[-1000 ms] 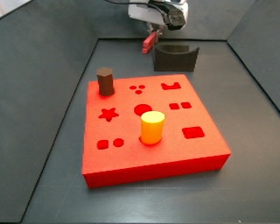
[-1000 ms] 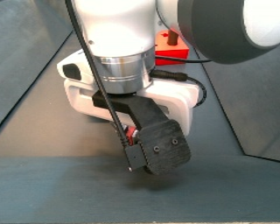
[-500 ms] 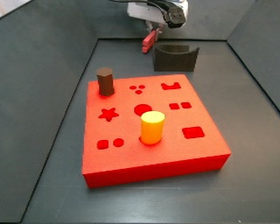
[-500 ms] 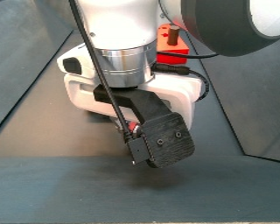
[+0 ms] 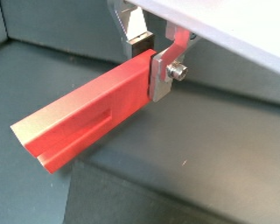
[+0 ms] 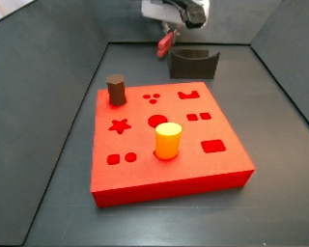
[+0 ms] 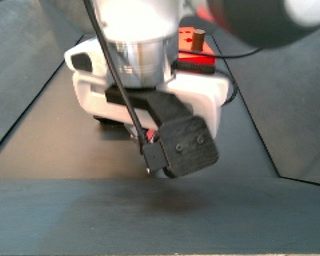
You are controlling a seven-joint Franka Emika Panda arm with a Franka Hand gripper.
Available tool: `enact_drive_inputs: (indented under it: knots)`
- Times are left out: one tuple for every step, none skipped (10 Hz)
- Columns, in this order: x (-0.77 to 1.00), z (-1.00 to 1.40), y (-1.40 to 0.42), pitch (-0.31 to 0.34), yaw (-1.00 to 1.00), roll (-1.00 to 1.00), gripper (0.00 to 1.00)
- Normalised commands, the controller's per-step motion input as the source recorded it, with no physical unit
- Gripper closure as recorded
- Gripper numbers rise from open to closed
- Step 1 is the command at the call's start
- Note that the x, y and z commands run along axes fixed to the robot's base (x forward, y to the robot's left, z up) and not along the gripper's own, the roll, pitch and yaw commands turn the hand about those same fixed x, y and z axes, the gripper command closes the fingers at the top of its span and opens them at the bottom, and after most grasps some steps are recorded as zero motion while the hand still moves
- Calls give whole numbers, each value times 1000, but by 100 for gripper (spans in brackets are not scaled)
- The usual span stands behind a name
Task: Pick up the double-square object. Move up. Rotate the double-square object. Place the double-square object on the fixture. Regrasp the double-square object. Move to above the board. Insert the double-square object.
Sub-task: Move up, then rotate the double-square object.
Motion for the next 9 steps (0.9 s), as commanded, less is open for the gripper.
enact_drive_inputs:
  knots:
    - [-1,671,45,30,15,6,100]
    - [-7,567,36,39,9,4,100]
    - [-14,338,20,36,-3,7,100]
    - [-1000,468,-926,0,0,0,100]
    - [-1000,379,-927,-35,2,21,100]
    - [-1000,342,-874,-51,10,46,100]
    - [-1000,281,-823,-45,14,67,100]
    - [-1000,228,-779,-49,14,89,100]
    - [-1000,201,-724,-68,10,111,100]
